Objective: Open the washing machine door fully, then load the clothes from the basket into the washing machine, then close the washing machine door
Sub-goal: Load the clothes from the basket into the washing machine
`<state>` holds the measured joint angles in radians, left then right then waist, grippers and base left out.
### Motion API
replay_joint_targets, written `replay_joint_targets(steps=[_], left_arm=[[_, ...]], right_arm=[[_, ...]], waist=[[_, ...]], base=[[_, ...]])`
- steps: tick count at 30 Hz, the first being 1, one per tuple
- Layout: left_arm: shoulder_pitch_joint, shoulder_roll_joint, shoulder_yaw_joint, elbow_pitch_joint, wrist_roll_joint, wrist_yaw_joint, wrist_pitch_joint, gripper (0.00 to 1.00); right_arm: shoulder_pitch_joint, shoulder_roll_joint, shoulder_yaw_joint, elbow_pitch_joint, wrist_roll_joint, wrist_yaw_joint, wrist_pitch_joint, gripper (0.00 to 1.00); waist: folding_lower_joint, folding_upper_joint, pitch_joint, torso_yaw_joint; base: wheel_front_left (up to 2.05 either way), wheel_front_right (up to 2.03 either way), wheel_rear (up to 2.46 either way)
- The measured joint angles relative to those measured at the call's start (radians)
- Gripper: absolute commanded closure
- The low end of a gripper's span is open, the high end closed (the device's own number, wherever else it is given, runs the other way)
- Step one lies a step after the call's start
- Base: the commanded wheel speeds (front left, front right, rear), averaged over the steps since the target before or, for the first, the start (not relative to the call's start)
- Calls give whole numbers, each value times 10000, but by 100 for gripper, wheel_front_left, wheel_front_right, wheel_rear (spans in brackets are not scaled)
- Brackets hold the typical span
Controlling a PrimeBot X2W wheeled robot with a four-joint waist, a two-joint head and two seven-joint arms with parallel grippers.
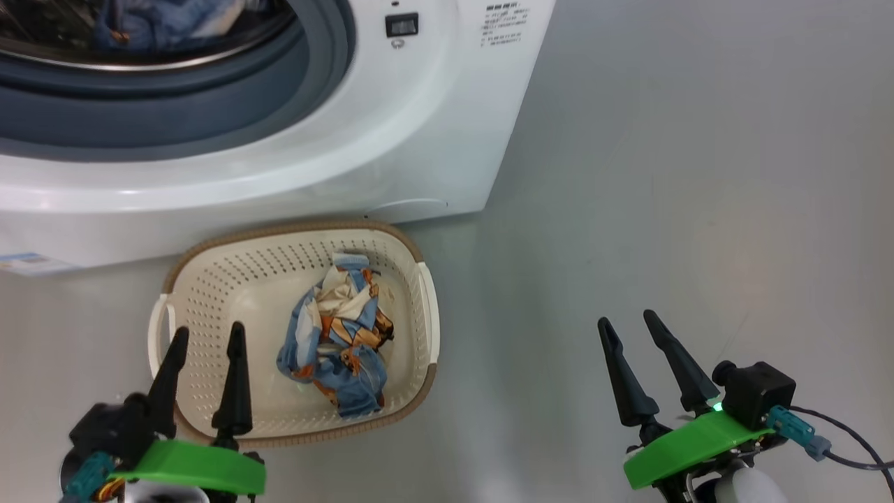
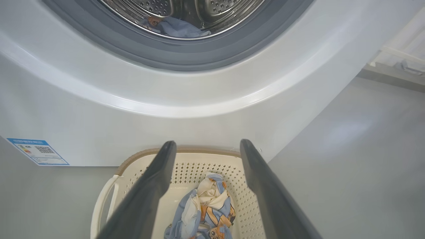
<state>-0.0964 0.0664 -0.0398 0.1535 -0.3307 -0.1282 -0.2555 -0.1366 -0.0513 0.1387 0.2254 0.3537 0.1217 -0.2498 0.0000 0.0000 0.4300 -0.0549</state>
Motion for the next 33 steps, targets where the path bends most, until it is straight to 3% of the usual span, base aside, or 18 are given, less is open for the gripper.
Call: replay_joint_targets(steps=[16, 33], left_arm=[[-2170, 859, -1728, 1795, -424, -10, 0, 0], [-4217, 1705, -2882, 4700, -303, -10, 2, 0]], right_arm=[[-848, -8, 414, -240, 0, 0, 0, 0], [-1021, -4, 796, -594, 219, 0, 0, 0]], waist=[[0, 0, 1778, -314], [0, 0, 2991, -1385]], base=[[0, 0, 0], [0, 0, 0]])
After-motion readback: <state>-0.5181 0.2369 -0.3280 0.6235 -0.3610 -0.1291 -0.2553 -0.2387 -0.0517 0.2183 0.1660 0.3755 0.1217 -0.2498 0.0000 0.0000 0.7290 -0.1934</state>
